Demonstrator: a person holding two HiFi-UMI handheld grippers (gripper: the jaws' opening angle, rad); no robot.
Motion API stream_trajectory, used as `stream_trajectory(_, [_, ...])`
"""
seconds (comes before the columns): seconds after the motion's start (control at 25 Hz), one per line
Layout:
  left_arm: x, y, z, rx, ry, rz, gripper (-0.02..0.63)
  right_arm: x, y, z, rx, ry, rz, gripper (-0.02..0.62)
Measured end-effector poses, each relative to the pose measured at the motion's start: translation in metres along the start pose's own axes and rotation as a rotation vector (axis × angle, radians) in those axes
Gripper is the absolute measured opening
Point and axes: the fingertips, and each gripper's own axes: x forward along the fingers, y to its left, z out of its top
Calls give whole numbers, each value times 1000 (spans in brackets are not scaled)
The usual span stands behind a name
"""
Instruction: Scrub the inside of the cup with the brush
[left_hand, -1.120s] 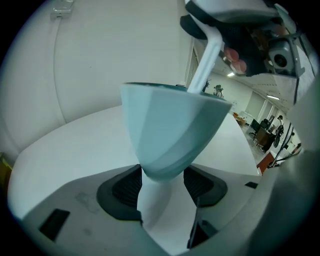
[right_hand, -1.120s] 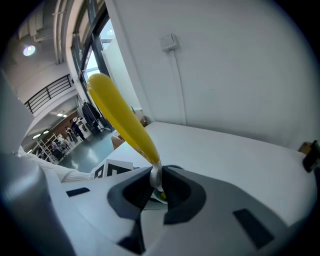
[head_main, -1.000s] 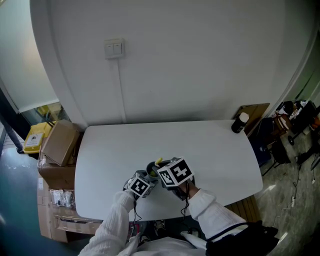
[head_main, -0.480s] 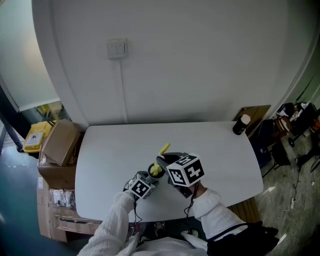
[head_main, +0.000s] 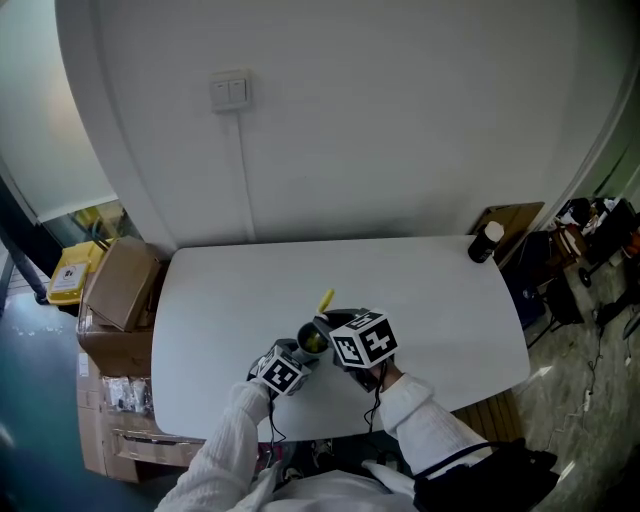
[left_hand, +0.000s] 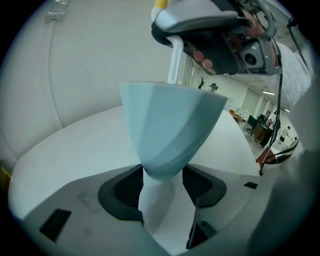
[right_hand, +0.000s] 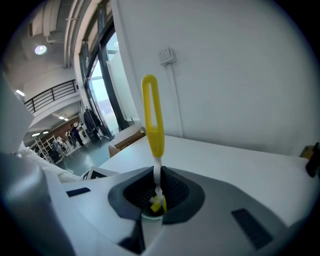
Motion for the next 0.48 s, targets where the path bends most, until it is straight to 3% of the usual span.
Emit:
stream_trajectory(0.16, [-4, 0, 1, -3, 3, 1, 249, -6, 5, 0, -56, 60, 6, 84])
stream_trajectory(0.36, [-1, -1, -1, -5, 10, -8, 247, -40, 20, 37, -105, -12, 19, 84])
stream_trajectory(0.48, [0, 0, 0, 1, 4, -6, 247, -60, 33, 51, -151, 31, 46, 84])
